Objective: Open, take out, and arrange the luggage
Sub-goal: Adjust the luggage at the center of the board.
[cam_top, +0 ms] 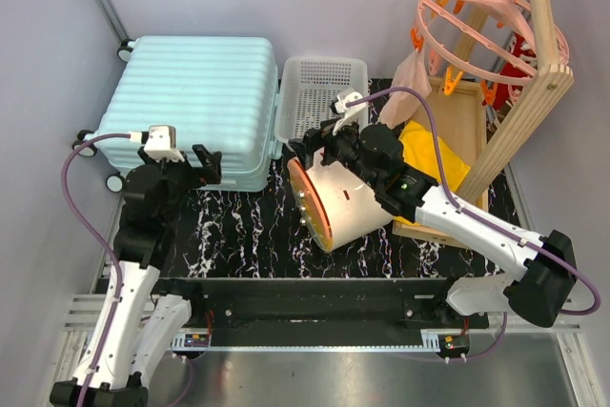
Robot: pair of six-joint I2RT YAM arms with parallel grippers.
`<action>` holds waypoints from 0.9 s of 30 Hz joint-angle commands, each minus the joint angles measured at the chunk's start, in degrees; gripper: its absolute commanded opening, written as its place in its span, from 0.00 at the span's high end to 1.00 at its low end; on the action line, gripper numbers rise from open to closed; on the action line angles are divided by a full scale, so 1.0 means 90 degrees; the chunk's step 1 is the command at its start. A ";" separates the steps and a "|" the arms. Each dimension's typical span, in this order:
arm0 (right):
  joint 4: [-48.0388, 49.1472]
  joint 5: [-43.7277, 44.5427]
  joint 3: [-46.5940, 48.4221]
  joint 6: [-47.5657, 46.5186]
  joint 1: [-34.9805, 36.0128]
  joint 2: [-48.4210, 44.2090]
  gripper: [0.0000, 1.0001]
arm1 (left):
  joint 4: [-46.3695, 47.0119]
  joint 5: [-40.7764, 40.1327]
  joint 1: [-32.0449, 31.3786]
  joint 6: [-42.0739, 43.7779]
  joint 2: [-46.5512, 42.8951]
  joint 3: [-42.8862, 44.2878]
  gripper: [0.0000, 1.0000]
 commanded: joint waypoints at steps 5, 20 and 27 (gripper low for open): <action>-0.0739 0.0421 0.0770 -0.0003 -0.0024 0.0425 0.00 | 0.0713 -0.0603 -0.0539 -0.0776 0.0674 -0.0466 0.06; -0.1853 -0.1025 0.2654 0.0056 0.0298 0.2114 0.01 | -0.0018 0.0031 0.1478 -0.0876 0.0185 0.0401 0.01; -0.2185 -0.0762 0.3339 -0.0022 0.0688 0.2955 0.00 | -0.0333 -0.0505 0.2953 -0.0757 0.1084 0.1369 0.01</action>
